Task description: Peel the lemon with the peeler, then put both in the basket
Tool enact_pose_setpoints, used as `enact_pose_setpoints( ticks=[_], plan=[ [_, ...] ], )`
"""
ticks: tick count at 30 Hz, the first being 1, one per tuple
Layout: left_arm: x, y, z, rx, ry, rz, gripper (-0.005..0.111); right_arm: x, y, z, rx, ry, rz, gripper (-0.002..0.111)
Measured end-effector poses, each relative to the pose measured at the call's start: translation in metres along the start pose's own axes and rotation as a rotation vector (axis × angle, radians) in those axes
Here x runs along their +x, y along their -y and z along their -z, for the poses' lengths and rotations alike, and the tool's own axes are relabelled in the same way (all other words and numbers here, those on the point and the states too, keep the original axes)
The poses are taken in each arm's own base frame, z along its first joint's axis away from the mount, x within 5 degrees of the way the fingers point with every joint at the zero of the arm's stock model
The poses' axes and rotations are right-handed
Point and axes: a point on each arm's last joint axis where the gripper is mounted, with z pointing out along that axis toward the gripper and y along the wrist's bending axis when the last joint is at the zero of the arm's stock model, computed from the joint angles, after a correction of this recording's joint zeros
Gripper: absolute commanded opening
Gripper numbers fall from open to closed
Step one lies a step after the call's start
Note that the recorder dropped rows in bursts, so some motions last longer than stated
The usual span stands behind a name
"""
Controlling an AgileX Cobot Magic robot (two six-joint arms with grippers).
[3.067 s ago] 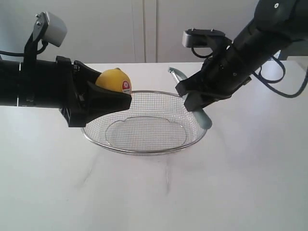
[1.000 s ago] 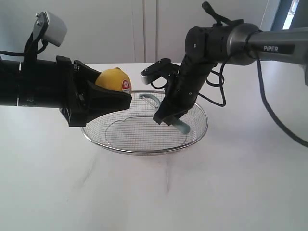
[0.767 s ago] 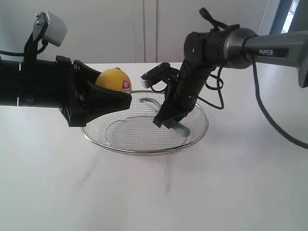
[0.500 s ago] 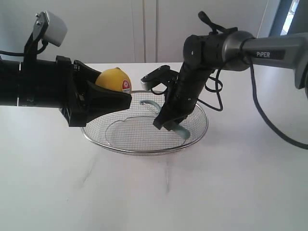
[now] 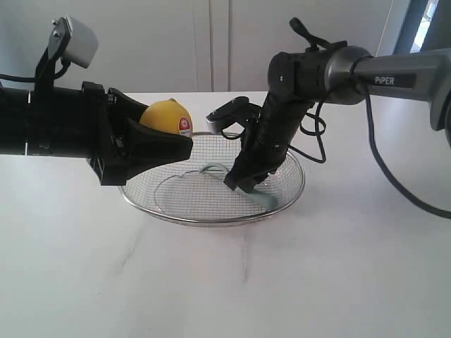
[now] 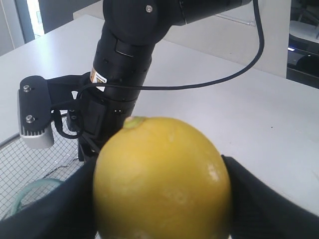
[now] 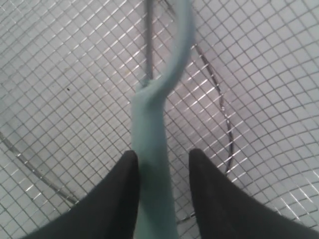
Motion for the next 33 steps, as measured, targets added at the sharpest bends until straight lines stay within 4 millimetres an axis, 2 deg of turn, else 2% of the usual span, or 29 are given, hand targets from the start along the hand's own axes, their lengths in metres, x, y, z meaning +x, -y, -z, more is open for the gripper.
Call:
enact_pose_setpoints(
  ticks=[15,28,33],
  plan=[
    [0.0,0.0,0.0,0.0,0.0,0.0,0.0,0.0,0.0,0.001,0.001,0.002,0.0,0.039],
    [0.0,0.0,0.0,0.0,0.0,0.0,0.0,-0.007,-0.002,0.034,0.03,0.071,-0.006,0.039],
    [0.0,0.0,0.0,0.0,0.0,0.0,0.0,-0.006,-0.003,0.035,0.026,0.064,-0.023,0.028]
  ],
)
